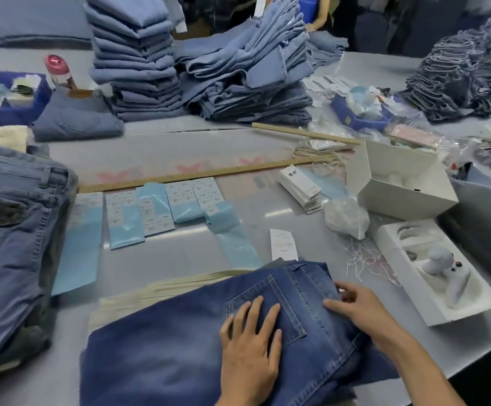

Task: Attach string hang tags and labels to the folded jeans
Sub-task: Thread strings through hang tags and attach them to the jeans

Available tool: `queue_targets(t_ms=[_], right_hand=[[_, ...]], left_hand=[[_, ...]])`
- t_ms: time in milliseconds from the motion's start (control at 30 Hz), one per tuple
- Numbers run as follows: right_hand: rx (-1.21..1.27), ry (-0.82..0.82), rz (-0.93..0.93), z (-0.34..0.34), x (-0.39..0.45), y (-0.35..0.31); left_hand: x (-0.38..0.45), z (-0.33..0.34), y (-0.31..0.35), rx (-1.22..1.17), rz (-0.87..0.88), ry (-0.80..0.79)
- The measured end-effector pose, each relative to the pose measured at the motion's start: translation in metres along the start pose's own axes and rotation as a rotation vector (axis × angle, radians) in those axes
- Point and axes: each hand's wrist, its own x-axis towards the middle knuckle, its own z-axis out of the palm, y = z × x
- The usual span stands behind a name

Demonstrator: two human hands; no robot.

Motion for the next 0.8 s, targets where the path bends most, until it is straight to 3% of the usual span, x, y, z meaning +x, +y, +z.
queue_targets(t_ms=[133, 233, 267, 333, 400, 467, 533, 633, 733, 800], right_hand=[[-0.270, 0.025, -0.191, -0.003, -0.025, -0.020], [-0.729, 0.107, -0.495, 0.018, -0.067, -0.021], [-0.816, 0.126, -0.574, 0.030, -0.083, -0.019], [-0.862, 0.173, -0.640, 0.054, -0.107, -0.012], [-0.857, 0.222, -0.577, 0.072, -0.119, -0.006], [-0.897, 0.238, -0.525, 0.077, -0.122, -0.001], [-0.877, 0.262, -0.499, 0.070, -0.123, -0.001], [-0.868, 0.259, -0.481, 0.051, -0.129, -0.002], [-0.849, 0.355, -0.458, 0.026, -0.132, 0.011], [-0.857, 0.445, -0.534, 0.014, -0.133, 0.021]], left_hand=[[0.006, -0.022, 0.007, -0.190, -0.048, -0.008], [0.034, -0.054, 0.011, -0.500, -0.248, 0.201], [0.044, -0.065, 0.013, -0.577, -0.250, 0.234], [0.062, -0.089, 0.026, -0.605, -0.083, 0.247], [0.076, -0.099, 0.042, -0.495, 0.191, 0.101], [0.090, -0.095, 0.059, -0.172, 0.420, -0.147], [0.098, -0.087, 0.070, 0.224, 0.499, -0.323], [0.096, -0.091, 0.076, 0.394, 0.394, -0.292], [0.091, -0.096, 0.062, 0.087, 0.077, -0.262], [0.087, -0.107, 0.050, -0.082, -0.039, -0.220]])
